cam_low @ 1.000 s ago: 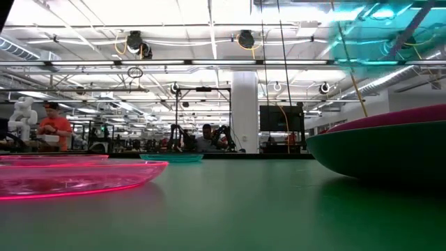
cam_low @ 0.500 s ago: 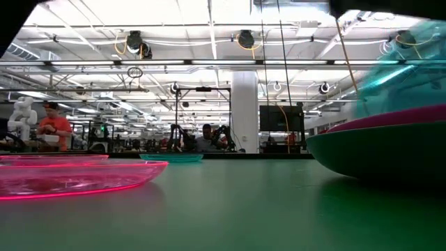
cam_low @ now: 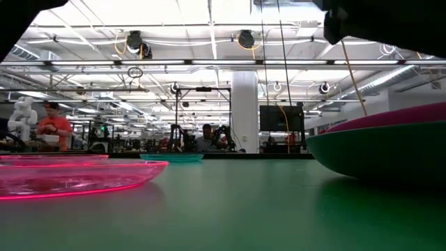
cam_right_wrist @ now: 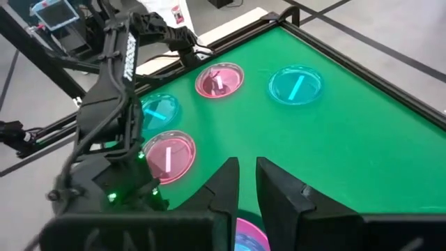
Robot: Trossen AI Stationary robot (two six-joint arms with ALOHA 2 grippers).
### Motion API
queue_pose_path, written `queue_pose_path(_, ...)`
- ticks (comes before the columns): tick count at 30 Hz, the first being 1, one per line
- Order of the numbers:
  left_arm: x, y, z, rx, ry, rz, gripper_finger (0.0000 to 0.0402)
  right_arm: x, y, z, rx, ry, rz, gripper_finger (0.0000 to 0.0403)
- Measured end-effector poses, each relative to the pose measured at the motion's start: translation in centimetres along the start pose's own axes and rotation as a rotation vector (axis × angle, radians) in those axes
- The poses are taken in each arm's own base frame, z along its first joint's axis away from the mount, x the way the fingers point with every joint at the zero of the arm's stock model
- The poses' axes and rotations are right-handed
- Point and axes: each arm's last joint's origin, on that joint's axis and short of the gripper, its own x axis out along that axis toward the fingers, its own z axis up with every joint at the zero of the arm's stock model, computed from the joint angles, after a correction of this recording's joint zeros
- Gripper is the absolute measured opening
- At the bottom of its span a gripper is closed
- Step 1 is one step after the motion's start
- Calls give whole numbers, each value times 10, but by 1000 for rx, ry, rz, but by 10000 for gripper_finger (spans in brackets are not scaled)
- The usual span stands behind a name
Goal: Stack plastic plates
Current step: Stack the bottom pink plate on top of the blue plate
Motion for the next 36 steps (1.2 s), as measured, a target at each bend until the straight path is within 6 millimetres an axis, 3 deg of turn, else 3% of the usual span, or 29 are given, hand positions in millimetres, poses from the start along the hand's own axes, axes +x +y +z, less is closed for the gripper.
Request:
queue_pose_path(5,-3,6,0,-35,9,9,119,1,2,-1,-14,2,-5,43)
queue_pose_path(21,-35,36,6,-322,7,12,120,2,0,-3,-54,22,-33,43)
queue_pose_path(29,-74,50,19,-499,-66,71,120,3,2,-9,-68,172,15,43)
queue_pose_path(36,-101,64,9,-768,14,203,120,4,1,-11,-135,203,9,43)
